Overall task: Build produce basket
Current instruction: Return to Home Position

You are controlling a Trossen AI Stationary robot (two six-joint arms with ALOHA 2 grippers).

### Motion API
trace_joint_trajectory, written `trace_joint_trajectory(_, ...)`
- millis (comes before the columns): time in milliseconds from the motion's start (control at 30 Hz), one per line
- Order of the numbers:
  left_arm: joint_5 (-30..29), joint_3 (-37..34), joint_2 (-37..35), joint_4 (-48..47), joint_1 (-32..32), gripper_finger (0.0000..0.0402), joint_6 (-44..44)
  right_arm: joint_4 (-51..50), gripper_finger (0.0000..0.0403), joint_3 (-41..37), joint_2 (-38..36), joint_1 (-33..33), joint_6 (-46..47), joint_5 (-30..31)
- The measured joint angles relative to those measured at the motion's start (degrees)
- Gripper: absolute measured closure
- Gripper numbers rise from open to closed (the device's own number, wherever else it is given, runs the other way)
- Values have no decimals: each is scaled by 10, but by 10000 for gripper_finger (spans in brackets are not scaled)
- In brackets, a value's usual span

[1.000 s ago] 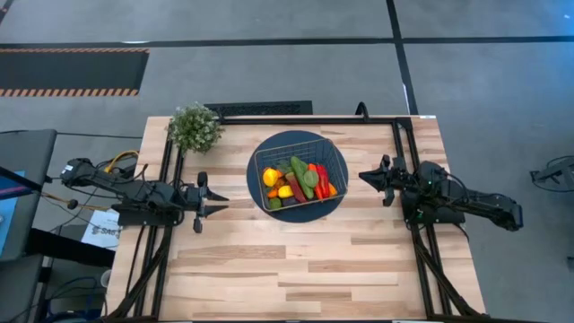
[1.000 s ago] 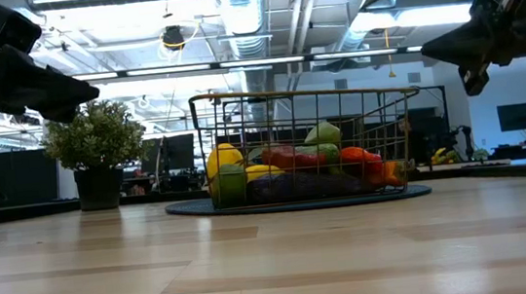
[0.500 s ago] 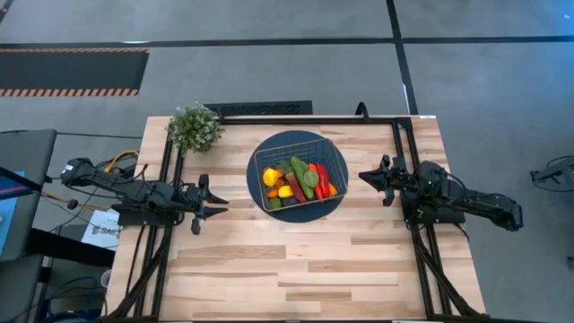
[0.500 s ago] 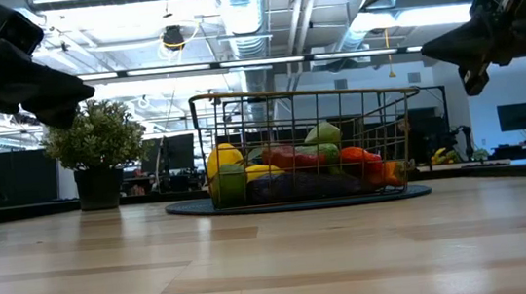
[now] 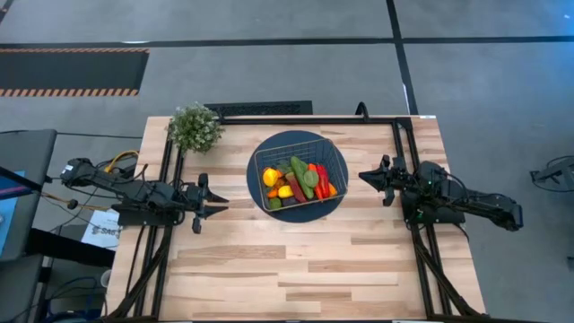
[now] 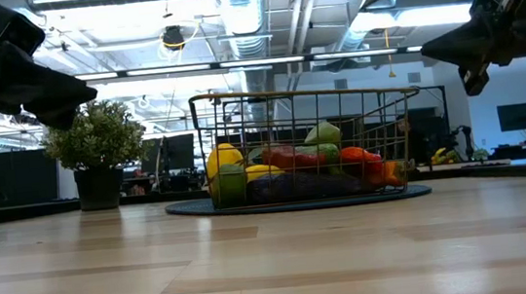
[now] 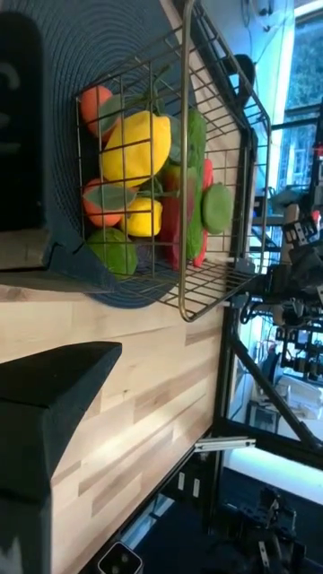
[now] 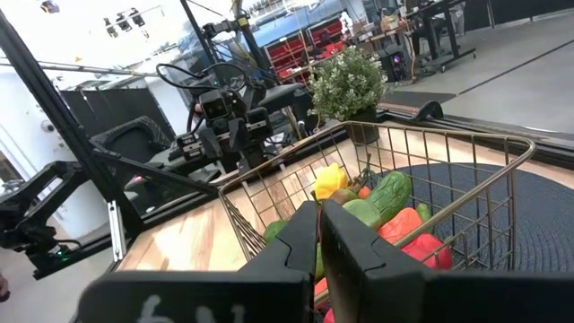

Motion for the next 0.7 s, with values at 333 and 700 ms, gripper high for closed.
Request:
trace_joint_trajectory(333, -1, 0, 0, 0, 0, 315, 0, 0, 365, 0, 0, 0, 0, 0)
trace_joint_trajectory(700, -1, 0, 0, 0, 0, 321, 9, 0, 365, 0, 0, 0, 0, 0)
